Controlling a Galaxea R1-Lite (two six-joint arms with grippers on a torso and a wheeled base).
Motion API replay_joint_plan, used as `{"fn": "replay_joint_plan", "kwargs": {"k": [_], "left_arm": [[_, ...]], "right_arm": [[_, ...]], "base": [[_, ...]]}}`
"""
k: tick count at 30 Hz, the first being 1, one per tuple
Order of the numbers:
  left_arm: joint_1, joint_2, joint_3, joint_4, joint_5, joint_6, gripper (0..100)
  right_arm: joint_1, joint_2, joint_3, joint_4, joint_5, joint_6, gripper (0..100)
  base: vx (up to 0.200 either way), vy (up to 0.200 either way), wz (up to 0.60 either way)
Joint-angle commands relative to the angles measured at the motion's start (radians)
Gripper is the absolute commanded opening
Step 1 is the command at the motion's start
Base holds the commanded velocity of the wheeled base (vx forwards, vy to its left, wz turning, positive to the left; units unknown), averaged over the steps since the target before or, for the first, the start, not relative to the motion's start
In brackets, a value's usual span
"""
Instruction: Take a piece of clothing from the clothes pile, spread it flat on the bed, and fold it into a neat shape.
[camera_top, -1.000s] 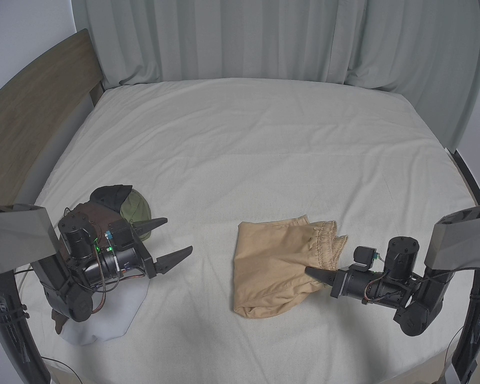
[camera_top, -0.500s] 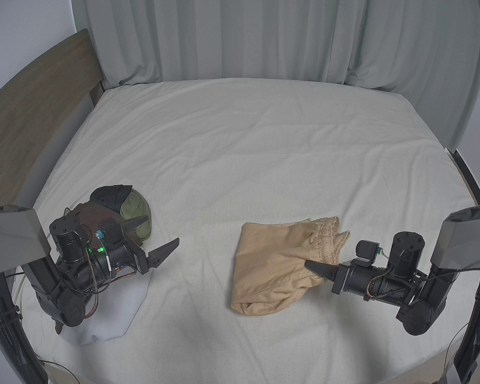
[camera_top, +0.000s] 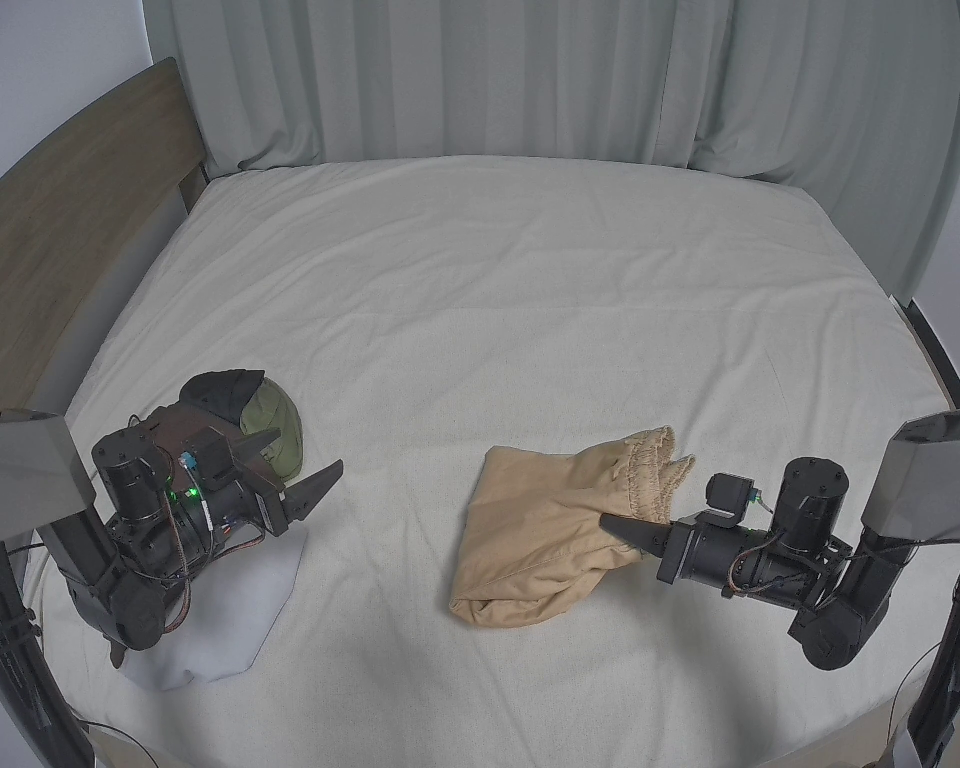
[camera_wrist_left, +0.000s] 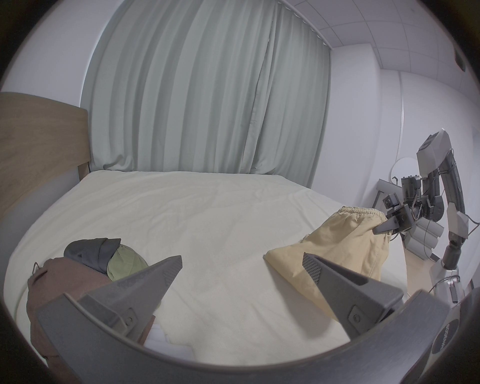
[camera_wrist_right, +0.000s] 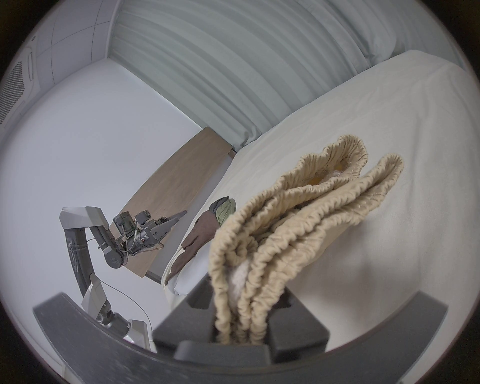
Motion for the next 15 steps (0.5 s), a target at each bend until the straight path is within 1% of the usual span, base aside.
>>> {"fn": "replay_joint_plan", "kwargs": {"k": [1, 15], "left_arm": [[0.002, -0.001, 0.002, -0.001, 0.0, -0.007, 100], [0.007, -0.001, 0.001, -0.001, 0.003, -0.024, 100]], "right_arm": [[0.006, -0.001, -0.006, 0.0, 0.001, 0.001, 0], [0.023, -0.004, -0.006, -0.002, 0.004, 0.001, 0]], "base": [[0.0, 0.0, 0.0], [0.0, 0.0, 0.0]]}}
